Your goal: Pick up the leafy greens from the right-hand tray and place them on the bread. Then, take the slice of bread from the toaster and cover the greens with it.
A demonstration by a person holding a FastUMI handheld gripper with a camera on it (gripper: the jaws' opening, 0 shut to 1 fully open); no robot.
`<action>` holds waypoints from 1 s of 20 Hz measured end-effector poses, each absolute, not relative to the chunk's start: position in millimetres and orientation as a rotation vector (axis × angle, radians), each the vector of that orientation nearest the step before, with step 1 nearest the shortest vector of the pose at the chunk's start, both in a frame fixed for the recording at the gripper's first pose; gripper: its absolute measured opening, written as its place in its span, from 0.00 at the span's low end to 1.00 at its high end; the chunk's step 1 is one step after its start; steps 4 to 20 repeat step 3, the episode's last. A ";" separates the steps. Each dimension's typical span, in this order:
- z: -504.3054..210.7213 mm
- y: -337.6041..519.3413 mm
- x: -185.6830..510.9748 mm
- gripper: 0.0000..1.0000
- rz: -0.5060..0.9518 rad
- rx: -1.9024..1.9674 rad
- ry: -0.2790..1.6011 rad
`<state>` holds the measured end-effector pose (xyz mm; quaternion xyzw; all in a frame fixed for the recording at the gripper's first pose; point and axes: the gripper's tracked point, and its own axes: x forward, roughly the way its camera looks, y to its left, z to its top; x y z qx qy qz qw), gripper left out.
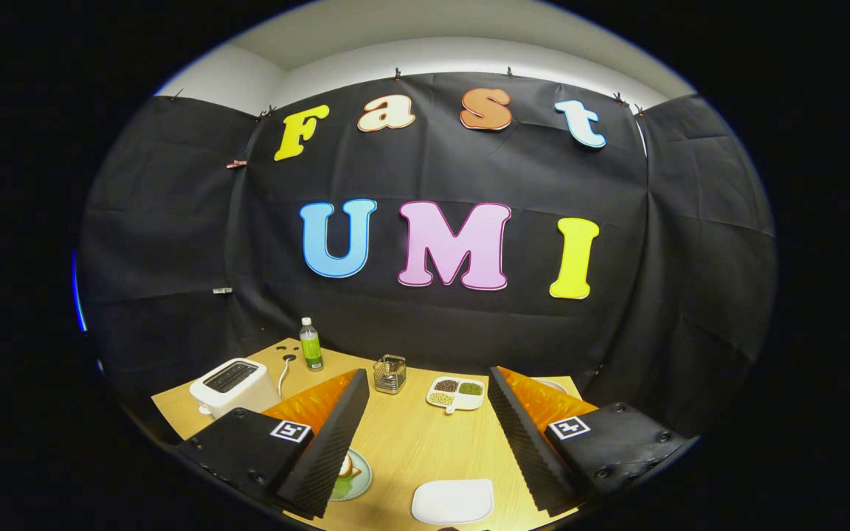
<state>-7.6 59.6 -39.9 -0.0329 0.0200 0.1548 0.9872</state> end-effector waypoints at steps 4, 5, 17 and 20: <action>-43.4 60.5 -6.0 1.00 0.316 -0.067 0.047; -43.4 60.5 -6.0 1.00 0.316 -0.067 0.047; -43.4 60.5 -6.0 1.00 0.316 -0.067 0.047; -43.4 60.5 -6.0 1.00 0.316 -0.067 0.047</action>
